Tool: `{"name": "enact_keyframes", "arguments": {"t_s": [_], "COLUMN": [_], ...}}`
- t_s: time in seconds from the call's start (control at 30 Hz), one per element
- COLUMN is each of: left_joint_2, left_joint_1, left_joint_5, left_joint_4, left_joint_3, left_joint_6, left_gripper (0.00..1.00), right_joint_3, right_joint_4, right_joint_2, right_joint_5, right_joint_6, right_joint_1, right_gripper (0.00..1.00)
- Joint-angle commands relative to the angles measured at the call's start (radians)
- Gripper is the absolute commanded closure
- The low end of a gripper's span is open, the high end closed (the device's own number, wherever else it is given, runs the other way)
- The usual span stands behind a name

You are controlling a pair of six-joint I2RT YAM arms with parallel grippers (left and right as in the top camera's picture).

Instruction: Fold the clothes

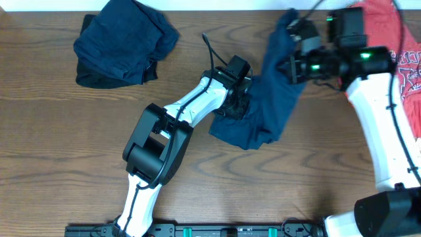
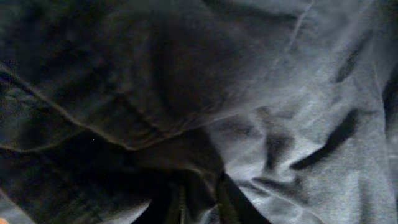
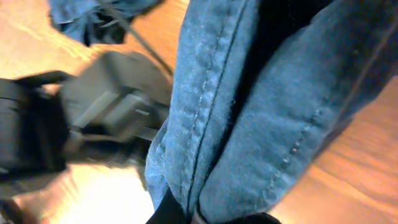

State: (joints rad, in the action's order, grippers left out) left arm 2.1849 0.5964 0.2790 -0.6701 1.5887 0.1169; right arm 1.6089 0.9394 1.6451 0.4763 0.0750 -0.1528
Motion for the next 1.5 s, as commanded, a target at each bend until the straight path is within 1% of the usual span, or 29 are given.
{"name": "enact_keyframes", "arguments": {"t_s": [0.0, 0.03, 0.07, 0.23, 0.47, 0.5, 0.53, 0.57, 0.6, 0.73, 0.77, 0.8, 0.87, 1.0, 1.1, 1.27, 1.37, 1.4, 1.47], "left_joint_2": [0.023, 0.021, 0.017, -0.025, -0.112, -0.125, -0.137, -0.146, -0.156, -0.193, -0.205, -0.218, -0.246, -0.319, -0.370, -0.417, -0.419, -0.419, -0.419], "left_joint_1": [0.000, -0.003, -0.008, -0.049, -0.114, -0.120, -0.124, -0.126, -0.127, -0.131, -0.135, -0.143, -0.166, -0.265, -0.368, -0.525, -0.582, -0.591, -0.598], "left_joint_5": [0.024, 0.025, 0.024, 0.024, 0.024, 0.025, 0.025, 0.025, 0.024, 0.023, 0.023, 0.023, 0.023, 0.019, 0.016, 0.017, 0.017, 0.016, 0.016], "left_joint_4": [-0.002, -0.004, -0.010, -0.062, -0.133, -0.143, -0.153, -0.159, -0.167, -0.170, -0.168, -0.167, -0.166, -0.158, -0.131, -0.093, -0.095, -0.099, -0.100], "left_joint_3": [0.006, 0.007, 0.007, 0.007, 0.007, 0.007, 0.007, 0.007, 0.007, 0.007, 0.007, 0.007, 0.007, 0.007, 0.007, 0.007, 0.007, 0.006, 0.006], "left_joint_6": [0.039, 0.043, 0.053, 0.061, 0.061, 0.061, 0.061, 0.061, 0.061, 0.061, 0.061, 0.061, 0.062, 0.095, 0.107, 0.107, 0.106, 0.106, 0.105], "left_gripper": [0.81, 0.86, 0.87, 0.88, 0.88, 0.87, 0.83, 0.77, 0.75, 0.73, 0.72, 0.67, 0.65, 0.54, 0.44, 0.41, 0.42, 0.41, 0.41], "right_joint_3": [0.012, 0.012, 0.012, 0.012, 0.012, 0.012, 0.012, 0.012, 0.012, 0.012, 0.012, 0.012, 0.012, 0.012, 0.006, -0.029, -0.065, -0.074, -0.083], "right_joint_4": [-0.031, -0.040, -0.049, -0.076, -0.076, -0.074, -0.073, -0.072, -0.072, -0.071, -0.069, -0.067, -0.060, -0.044, -0.042, -0.072, -0.126, -0.146, -0.182], "right_joint_2": [0.033, 0.050, 0.074, 0.134, 0.134, 0.134, 0.134, 0.134, 0.134, 0.134, 0.134, 0.134, 0.134, 0.134, 0.134, 0.153, 0.193, 0.210, 0.243], "right_joint_5": [-0.025, -0.035, -0.043, -0.043, -0.043, -0.043, -0.043, -0.043, -0.042, -0.042, -0.042, -0.042, -0.042, -0.031, -0.031, -0.032, -0.031, -0.031, -0.014], "right_joint_6": [-0.067, -0.079, -0.091, -0.123, -0.123, -0.122, -0.122, -0.122, -0.122, -0.122, -0.122, -0.122, -0.122, -0.122, -0.122, -0.123, -0.128, -0.127, -0.126], "right_joint_1": [-0.074, -0.091, -0.109, -0.130, -0.109, -0.108, -0.108, -0.109, -0.112, -0.134, -0.138, -0.143, -0.150, -0.181, -0.220, -0.298, -0.337, -0.348, -0.374], "right_gripper": [0.99, 0.99, 0.99, 0.99, 0.99, 0.99, 0.99, 0.99, 0.99, 0.99, 0.99, 0.99, 0.99, 0.99, 0.99, 0.99, 0.99, 0.97, 0.71]}}
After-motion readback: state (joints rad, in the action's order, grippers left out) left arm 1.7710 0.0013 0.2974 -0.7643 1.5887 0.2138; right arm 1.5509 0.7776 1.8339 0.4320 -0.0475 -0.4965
